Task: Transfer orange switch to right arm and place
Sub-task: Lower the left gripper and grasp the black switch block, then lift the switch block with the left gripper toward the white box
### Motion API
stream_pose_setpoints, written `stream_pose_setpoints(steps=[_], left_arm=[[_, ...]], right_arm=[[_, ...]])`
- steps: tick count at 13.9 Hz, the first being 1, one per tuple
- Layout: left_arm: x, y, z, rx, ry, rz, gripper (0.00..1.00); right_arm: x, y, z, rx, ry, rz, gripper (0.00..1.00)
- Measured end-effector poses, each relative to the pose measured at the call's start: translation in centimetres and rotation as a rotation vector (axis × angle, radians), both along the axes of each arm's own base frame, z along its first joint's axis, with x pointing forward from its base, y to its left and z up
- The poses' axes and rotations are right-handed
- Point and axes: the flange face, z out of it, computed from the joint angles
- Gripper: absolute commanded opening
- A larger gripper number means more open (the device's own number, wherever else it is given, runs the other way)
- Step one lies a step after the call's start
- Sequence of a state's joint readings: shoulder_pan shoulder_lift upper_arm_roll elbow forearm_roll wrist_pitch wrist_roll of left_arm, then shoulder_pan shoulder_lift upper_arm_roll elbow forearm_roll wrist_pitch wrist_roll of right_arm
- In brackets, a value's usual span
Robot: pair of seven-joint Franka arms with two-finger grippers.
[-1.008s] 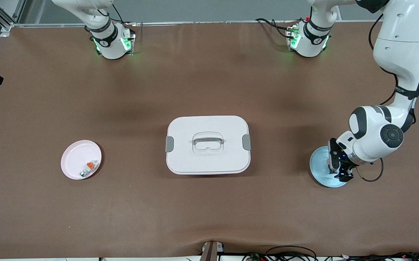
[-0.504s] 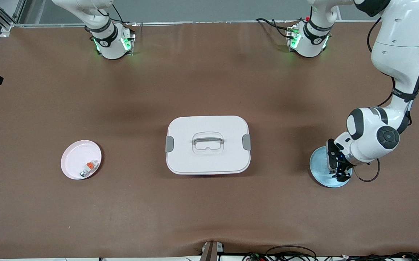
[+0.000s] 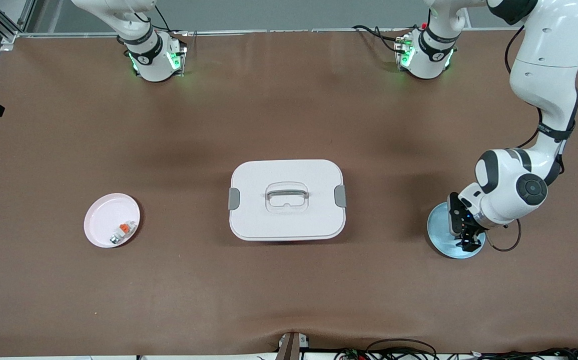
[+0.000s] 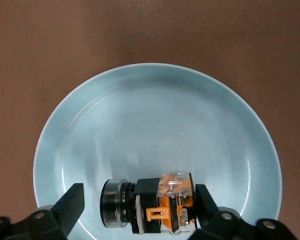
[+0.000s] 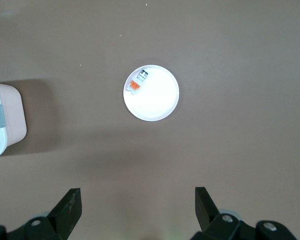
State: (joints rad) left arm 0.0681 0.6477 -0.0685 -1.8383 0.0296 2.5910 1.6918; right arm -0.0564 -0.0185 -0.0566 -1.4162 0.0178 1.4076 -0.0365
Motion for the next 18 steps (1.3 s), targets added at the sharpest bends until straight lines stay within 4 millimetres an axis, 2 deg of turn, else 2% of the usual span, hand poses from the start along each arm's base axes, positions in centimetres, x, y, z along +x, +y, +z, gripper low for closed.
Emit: stream_pose_setpoints(steps=[2, 3, 4, 9, 18], left_arm=[[0.0, -0.1, -0.1, 0.0, -0.002, -0.003, 0.19], [0.0, -0.1, -0.1, 0.0, -0.003, -0.003, 0.04], [0.0, -0.1, -0.1, 0.0, -0.003, -0.003, 0.0], [0.3, 0.0, 0.4, 0.0, -0.018, -0.004, 0.0], [1.2, 0.3, 7.7, -0.011, -0.049, 0.023, 0.0]], right_arm=[[0.0, 0.0, 0.0, 0.0, 0.0, -0.001, 1.0], [0.0, -0.1, 0.0, 0.0, 0.0, -0.001, 1.0], [0.0, -0.1, 0.0, 0.0, 0.001, -0.002, 1.0], [0.0, -0.1, -0.1, 0.0, 0.001, -0.003, 1.0], [0.0, -0.2, -0.1, 0.0, 0.001, -0.003, 1.0]])
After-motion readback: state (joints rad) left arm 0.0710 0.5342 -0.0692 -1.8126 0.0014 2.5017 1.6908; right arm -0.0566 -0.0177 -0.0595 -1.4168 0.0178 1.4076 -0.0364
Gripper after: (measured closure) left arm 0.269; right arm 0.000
